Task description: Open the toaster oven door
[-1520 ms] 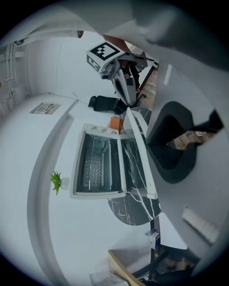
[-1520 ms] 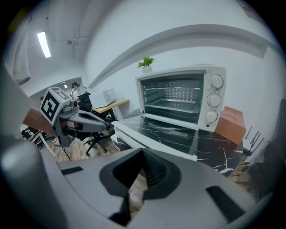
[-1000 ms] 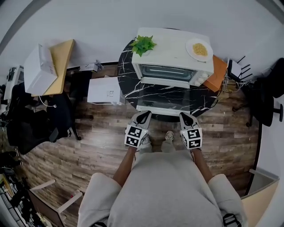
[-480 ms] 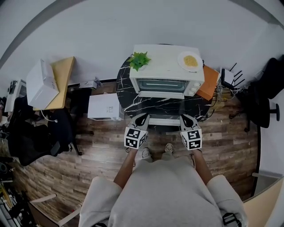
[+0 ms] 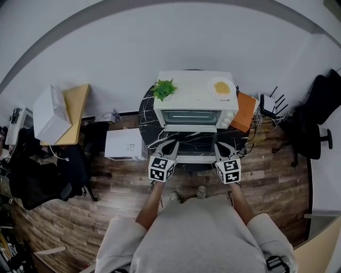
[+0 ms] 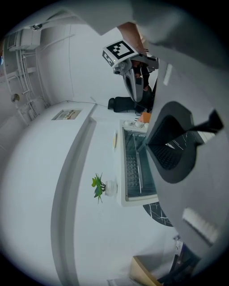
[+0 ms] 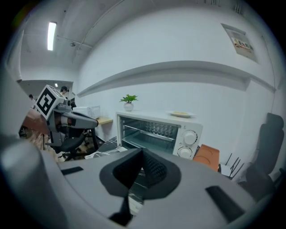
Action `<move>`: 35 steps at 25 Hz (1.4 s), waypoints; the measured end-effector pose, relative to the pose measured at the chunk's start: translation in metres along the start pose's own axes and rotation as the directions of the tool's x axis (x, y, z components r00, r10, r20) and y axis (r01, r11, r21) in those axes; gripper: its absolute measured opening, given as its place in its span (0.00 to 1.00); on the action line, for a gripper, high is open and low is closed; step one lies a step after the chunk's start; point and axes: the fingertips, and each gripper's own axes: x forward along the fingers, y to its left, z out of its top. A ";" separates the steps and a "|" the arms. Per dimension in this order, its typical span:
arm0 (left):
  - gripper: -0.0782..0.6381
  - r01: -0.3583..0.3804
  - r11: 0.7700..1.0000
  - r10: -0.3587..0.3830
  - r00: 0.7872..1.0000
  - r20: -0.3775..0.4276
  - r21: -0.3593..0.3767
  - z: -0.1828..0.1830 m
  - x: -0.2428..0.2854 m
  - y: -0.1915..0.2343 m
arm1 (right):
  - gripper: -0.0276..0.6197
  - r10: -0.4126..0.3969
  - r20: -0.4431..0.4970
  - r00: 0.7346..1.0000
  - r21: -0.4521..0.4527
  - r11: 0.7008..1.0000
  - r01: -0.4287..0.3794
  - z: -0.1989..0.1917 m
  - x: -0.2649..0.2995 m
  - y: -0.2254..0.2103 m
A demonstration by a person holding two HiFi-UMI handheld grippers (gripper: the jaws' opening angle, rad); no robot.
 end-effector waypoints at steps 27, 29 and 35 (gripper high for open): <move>0.12 0.044 0.999 -0.044 0.999 0.024 -0.001 0.020 0.022 0.002 | 0.06 -0.050 -0.007 0.999 0.040 0.998 0.051 -0.005 -0.004 -0.023; 0.12 0.046 0.999 -0.046 0.999 0.025 -0.003 0.020 0.022 0.003 | 0.06 -0.050 -0.007 0.999 0.040 0.998 0.050 -0.006 -0.004 -0.024; 0.12 0.050 0.999 -0.050 0.999 0.012 0.005 0.013 0.025 0.005 | 0.06 -0.055 -0.019 0.998 0.046 0.997 0.056 -0.014 -0.003 -0.027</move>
